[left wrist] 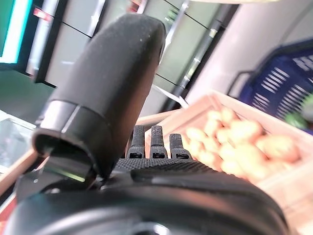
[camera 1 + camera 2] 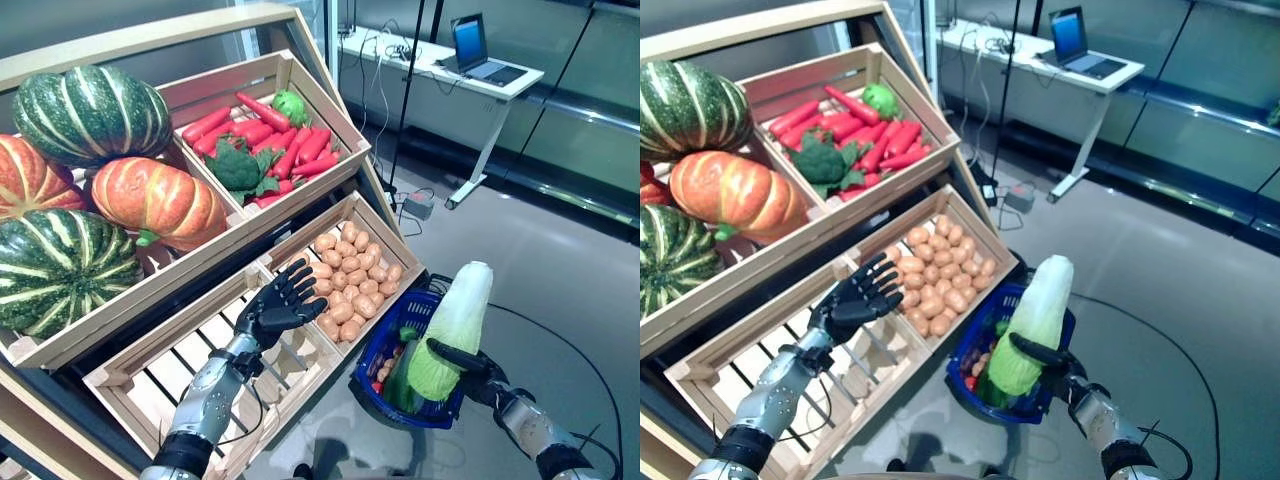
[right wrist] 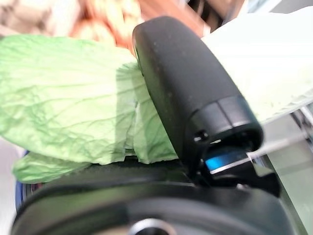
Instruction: Put vegetables into the basket
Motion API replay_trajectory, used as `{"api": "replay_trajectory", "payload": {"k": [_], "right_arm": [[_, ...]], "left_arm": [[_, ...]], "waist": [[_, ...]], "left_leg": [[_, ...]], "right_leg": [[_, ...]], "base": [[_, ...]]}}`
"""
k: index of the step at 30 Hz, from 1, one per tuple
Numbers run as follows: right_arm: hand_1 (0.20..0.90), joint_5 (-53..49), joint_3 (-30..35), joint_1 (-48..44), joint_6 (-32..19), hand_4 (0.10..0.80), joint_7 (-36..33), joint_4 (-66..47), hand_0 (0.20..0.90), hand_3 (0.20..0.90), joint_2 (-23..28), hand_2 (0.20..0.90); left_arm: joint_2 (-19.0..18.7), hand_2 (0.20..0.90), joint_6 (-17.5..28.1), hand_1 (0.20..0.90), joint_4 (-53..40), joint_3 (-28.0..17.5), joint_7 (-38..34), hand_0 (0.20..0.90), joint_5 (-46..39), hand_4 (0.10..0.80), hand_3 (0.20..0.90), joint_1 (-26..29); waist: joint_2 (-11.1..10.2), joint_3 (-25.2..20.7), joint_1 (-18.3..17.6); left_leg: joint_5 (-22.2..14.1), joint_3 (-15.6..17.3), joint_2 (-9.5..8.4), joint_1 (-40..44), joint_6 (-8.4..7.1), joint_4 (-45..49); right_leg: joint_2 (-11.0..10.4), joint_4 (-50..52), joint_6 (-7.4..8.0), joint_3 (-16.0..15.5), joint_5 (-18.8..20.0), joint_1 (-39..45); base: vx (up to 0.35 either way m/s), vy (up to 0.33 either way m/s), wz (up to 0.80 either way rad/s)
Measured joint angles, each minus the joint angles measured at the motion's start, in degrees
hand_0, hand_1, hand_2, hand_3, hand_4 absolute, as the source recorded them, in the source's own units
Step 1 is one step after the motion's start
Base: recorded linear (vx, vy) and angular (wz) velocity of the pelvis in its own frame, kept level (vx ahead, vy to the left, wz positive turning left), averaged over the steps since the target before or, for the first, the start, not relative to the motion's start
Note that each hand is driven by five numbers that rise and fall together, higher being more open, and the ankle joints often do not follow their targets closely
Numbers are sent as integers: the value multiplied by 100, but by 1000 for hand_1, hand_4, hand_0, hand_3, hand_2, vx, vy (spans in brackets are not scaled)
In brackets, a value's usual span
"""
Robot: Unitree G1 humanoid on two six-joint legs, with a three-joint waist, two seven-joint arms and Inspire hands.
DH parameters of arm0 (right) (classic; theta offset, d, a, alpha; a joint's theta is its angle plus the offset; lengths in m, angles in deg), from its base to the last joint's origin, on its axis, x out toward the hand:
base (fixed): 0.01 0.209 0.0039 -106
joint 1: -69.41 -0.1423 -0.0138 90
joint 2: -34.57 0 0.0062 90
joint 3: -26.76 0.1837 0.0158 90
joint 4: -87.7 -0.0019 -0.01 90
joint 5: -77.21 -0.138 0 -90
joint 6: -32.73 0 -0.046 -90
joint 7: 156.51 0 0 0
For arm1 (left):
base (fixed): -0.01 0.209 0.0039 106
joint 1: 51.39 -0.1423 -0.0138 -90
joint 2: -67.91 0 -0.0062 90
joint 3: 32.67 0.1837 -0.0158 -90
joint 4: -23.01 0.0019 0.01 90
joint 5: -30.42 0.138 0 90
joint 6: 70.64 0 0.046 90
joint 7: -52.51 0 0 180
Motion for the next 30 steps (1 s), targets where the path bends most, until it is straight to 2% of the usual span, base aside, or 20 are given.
{"api": "replay_trajectory", "payload": {"k": [2, 6, 8, 10, 16, 19, 22, 23, 27, 29, 30], "right_arm": [[300, 38, -1, -635, -197, 400, -502, 240, 300, 300, 53, 300], [300, 65, 0, -1587, -427, 400, -958, 362, 300, 300, 206, 300], [300, 225, 1, -1926, -509, 400, -1094, 398, 300, 300, 249, 300], [300, 230, 1, -2319, -533, 400, -1195, 549, 300, 300, 306, 300], [300, 216, 5, -2445, -535, 400, -1312, 861, 300, 300, 449, 300], [300, 215, 11, -2448, -534, 400, -1327, 1065, 300, 300, 453, 300], [300, 209, 12, -2463, -534, 400, -1342, 1095, 300, 300, 481, 300], [300, 208, 17, -2500, -534, 400, -1357, 1094, 300, 300, 509, 300], [300, 190, 185, -2577, -534, 400, -1411, 1072, 300, 300, 534, 300], [300, 182, 193, -2668, -534, 400, -1503, 1061, 300, 300, 570, 300], [300, 163, 195, -2673, -532, 400, -1552, 1060, 300, 300, 568, 300]], "left_arm": [[-169, 900, 96, 900, 35, 268, -115, 900, 15, 800, 900, 304], [-194, 900, 138, 900, 98, 451, -285, 900, -7, 800, 900, 680], [-195, 900, 155, 900, 142, 481, -336, 900, -12, 800, 900, 811], [-197, 900, 240, 900, 215, 492, -386, 900, -70, 800, 900, 939], [-220, 900, 533, 900, 245, 551, -485, 900, -189, 800, 900, 973], [-223, 900, 640, 900, 245, 550, -534, 900, -349, 800, 900, 986], [-239, 900, 667, 900, 226, 575, -540, 900, -350, 800, 900, 993], [-250, 900, 701, 900, 208, 602, -542, 900, -350, 800, 900, 1002], [-262, 900, 759, 900, 178, 703, -545, 900, -353, 800, 900, 1002], [-263, 900, 768, 900, 157, 705, -547, 900, -359, 800, 900, 1054], [-257, 900, 770, 900, 157, 761, -563, 900, -413, 800, 900, 1056]], "waist": [[79, 406, 0], [259, 1186, 42], [314, 1479, 105], [317, 1797, 131], [333, 1940, 210], [357, 1983, 251], [359, 1987, 246], [368, 2004, 239], [375, 2007, 238], [380, 2017, 233], [381, 2015, 232]], "left_leg": [[7, -136, 18, -410, 2, 250], [-44, -230, 102, -959, 16, 770], [-198, -239, 173, -1241, 13, 1154], [-451, -259, 208, -1669, 39, 1799], [-1090, -271, 160, -2684, 138, 3393], [-1466, -308, 199, -3124, 166, 4241], [-1704, -374, 207, -3496, 197, 4842], [-1809, -397, 220, -3653, 217, 5093], [-1985, -407, 255, -4254, 176, 5681], [-2104, -434, 292, -4643, 202, 6116], [-2149, -472, 304, -4834, 166, 6309]], "right_leg": [[7, 70, -39, -44, 80, -289], [-2, 556, -124, -149, 8, -787], [-24, 1026, -166, -157, -179, -1094], [-192, 2037, -200, -184, -624, -1658], [-767, 4038, -275, -311, -1582, -2709], [-966, 4892, -344, -281, -2013, -3097], [-1105, 5514, -417, -257, -2283, -3430], [-1165, 5744, -394, -252, -2382, -3565], [-1274, 6422, -408, -99, -2614, -4220], [-1333, 6872, -468, -17, -2796, -4606], [-1353, 7087, -477, 10, -2868, -4788]], "base": [[-240, -34, 10], [-181, -8, 9], [-142, -3, -1], [-116, -7, 8], [-81, -13, 21], [-13, -13, 12], [-39, 8, 8], [-59, 12, 4], [-34, 8, -1], [-21, -7, 5], [-36, -3, 6]]}}
